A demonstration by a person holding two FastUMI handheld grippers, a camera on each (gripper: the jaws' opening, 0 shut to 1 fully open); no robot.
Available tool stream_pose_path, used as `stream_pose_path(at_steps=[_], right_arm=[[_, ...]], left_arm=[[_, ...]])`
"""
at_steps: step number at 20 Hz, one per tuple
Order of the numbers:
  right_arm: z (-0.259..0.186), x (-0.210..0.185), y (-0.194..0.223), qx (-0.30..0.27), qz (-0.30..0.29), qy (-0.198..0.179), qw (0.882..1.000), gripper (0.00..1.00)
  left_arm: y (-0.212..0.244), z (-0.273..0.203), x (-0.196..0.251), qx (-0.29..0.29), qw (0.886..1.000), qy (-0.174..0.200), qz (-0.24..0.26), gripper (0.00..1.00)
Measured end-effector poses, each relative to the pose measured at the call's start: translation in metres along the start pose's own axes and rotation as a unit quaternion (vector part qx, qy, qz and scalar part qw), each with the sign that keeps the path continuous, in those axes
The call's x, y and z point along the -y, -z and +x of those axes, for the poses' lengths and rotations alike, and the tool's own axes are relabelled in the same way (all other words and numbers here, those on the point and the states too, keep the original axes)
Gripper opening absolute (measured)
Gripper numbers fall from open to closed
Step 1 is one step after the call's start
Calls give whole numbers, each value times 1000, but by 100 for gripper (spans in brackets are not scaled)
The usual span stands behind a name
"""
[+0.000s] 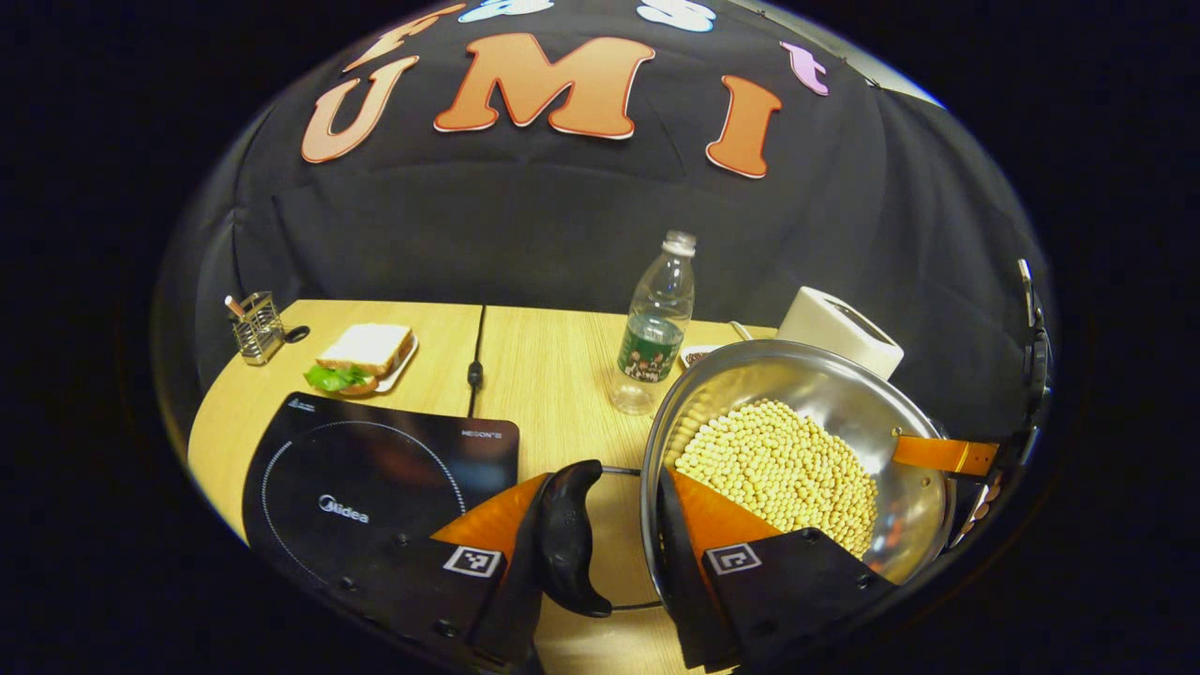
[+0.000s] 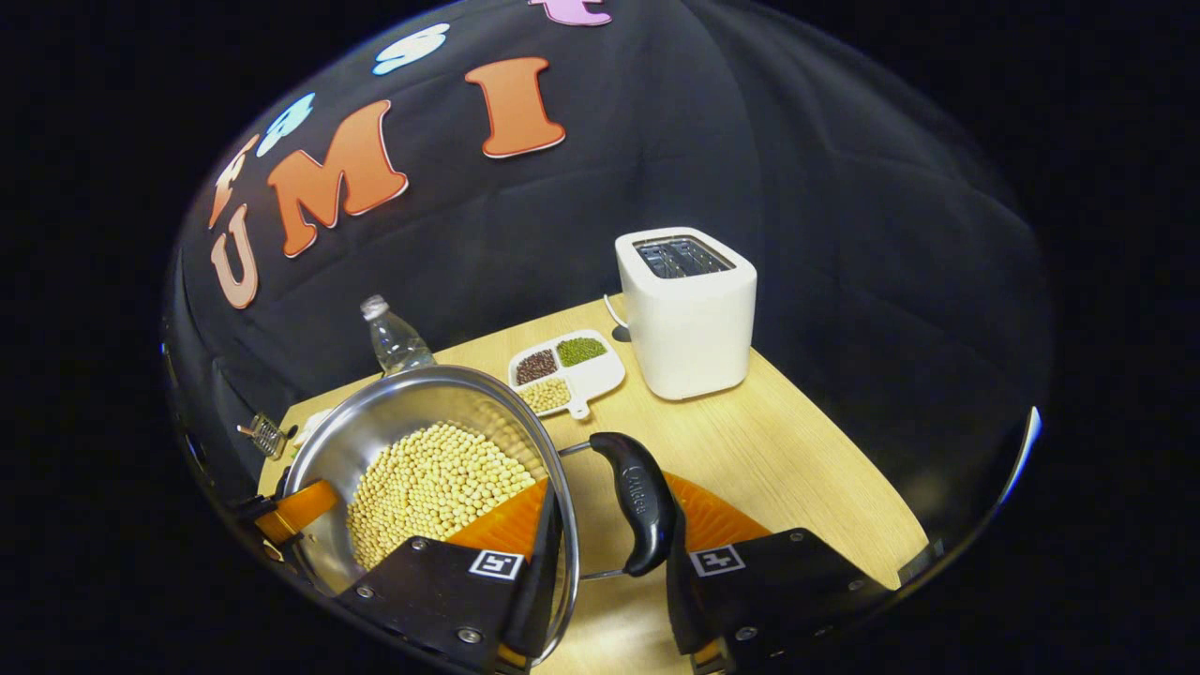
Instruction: First push the handle of the pot to place it horizontally, then grasp the pot with both hands and set it on the induction cooktop.
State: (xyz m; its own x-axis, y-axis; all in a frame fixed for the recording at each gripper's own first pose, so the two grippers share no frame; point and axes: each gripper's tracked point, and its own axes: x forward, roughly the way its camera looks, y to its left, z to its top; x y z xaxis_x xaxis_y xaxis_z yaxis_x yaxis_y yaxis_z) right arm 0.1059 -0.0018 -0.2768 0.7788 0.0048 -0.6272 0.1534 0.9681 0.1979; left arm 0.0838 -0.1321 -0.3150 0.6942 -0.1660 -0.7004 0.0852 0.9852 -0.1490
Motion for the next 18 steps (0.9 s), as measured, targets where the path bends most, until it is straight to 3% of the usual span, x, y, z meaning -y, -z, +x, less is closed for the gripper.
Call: stream_pose_path(at_steps=[1,9,18], right_arm=[[-7,-9,-3,3,-1,-2,1000,50],[-38,-101,-4,9,-24,-38,999,50],[-37,-211,39,-15,-41,-76,996,50]], left_arm=[[-7,-8,-7,2,1000,0,-1,65],[-35,-58,-97,13,999,-25,-24,65],[-27,-90,-215,6,997,-68,-33,64]])
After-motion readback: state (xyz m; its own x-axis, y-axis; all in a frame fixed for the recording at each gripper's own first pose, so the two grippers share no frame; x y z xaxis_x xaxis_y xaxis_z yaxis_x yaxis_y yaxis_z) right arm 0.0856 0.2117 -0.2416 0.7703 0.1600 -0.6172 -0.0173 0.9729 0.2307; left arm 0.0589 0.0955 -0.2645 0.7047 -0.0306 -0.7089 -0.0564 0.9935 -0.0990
